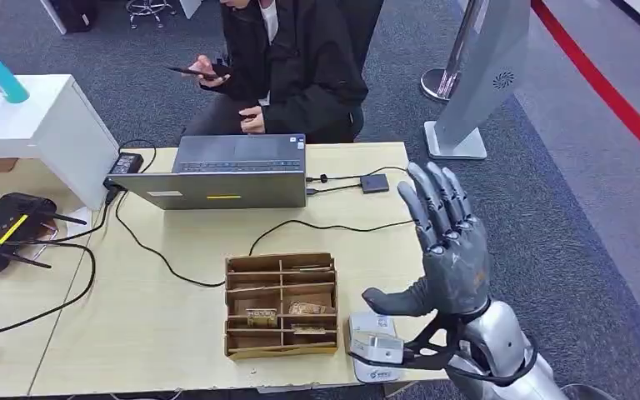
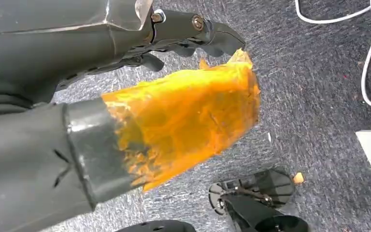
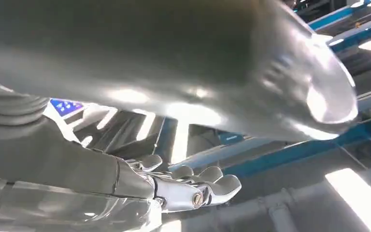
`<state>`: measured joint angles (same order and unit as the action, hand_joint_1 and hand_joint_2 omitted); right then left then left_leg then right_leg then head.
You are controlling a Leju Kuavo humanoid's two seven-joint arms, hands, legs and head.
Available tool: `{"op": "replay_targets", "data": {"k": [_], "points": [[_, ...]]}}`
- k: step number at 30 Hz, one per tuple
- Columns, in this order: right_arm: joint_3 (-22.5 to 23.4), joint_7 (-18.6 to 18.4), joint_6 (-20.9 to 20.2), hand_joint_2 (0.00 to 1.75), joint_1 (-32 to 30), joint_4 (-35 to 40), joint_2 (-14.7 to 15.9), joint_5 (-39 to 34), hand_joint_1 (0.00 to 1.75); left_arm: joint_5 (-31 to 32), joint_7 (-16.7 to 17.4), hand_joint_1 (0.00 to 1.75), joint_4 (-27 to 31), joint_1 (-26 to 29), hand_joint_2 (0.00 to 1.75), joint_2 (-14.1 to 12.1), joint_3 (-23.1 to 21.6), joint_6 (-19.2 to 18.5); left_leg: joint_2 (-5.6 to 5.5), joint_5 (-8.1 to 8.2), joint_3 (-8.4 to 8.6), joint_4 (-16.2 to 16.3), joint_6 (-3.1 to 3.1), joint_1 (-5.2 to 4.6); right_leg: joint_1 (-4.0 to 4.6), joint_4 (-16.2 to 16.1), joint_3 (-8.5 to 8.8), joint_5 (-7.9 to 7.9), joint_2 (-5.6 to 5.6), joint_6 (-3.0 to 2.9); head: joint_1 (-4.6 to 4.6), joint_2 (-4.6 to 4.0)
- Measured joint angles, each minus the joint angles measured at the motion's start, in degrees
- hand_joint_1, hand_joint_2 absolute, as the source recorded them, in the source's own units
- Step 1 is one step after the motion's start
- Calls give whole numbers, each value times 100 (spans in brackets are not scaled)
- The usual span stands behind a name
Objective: Pass the card to the sensor for recognition and then transmit it.
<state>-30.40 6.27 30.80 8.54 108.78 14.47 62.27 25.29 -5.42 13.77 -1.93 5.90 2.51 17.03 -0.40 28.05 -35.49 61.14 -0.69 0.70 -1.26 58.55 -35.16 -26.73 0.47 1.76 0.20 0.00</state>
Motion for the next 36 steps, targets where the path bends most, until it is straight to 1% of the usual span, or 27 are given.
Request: {"op": "replay_targets", "data": {"k": [5, 11, 13, 18, 21, 22, 30, 36], "points": [[-35, 282, -336, 0, -149, 120, -33, -845, 0, 0, -168, 0, 0, 9, 0, -13, 61, 7, 0, 0, -1, -1, 0, 0, 0, 0, 0, 0, 0, 0, 0, 0], [-217, 531, -695, 0, -355, 289, -173, -1574, 0, 20, -188, 0, 0, 13, 0, -11, 164, 35, 0, 0, 0, -3, 0, 0, 0, 0, 0, -4, 0, -5, -2, 0], [-282, 523, -813, 0, -438, 328, -231, -1656, 0, 13, -197, 0, 0, 21, 0, -11, 197, 46, 0, 0, 0, -4, 0, 0, 0, 0, 0, -5, -1, -5, -2, 0], [-431, 328, -1060, 0, -573, 312, -326, -1479, 0, -11, -249, 0, 0, 64, 0, 9, 332, 46, 1, 0, 0, -4, 0, 0, 0, 0, -1, -5, 0, -6, -2, 0], [-540, 284, -1139, 0, -605, 262, -361, -1405, 0, -22, -241, 0, 0, 72, 0, 24, 393, 46, 0, 0, 0, -4, 0, 0, 0, 0, -1, -5, -1, -6, 2, 0], [-577, 271, -1196, 175, -604, 249, -372, -1385, 0, -22, -232, 0, 0, 73, 0, 30, 418, 46, 1, 0, 0, -4, 0, 0, 0, 0, -1, -5, -1, -6, -2, 0], [-907, 247, -1333, 175, -650, 107, -428, -1302, 0, -18, -151, 0, 0, 77, 0, 85, 575, 96, 1, 0, 0, -4, 0, 0, 0, 0, -1, -5, 0, -6, 0, 0], [-1012, 173, -1357, 175, -604, -111, -444, -1241, 0, 0, -125, 0, 4, 77, 0, 103, 647, 98, 1, 0, 0, -5, 0, 0, 0, 0, 0, -5, 0, -6, 0, 0]]}}
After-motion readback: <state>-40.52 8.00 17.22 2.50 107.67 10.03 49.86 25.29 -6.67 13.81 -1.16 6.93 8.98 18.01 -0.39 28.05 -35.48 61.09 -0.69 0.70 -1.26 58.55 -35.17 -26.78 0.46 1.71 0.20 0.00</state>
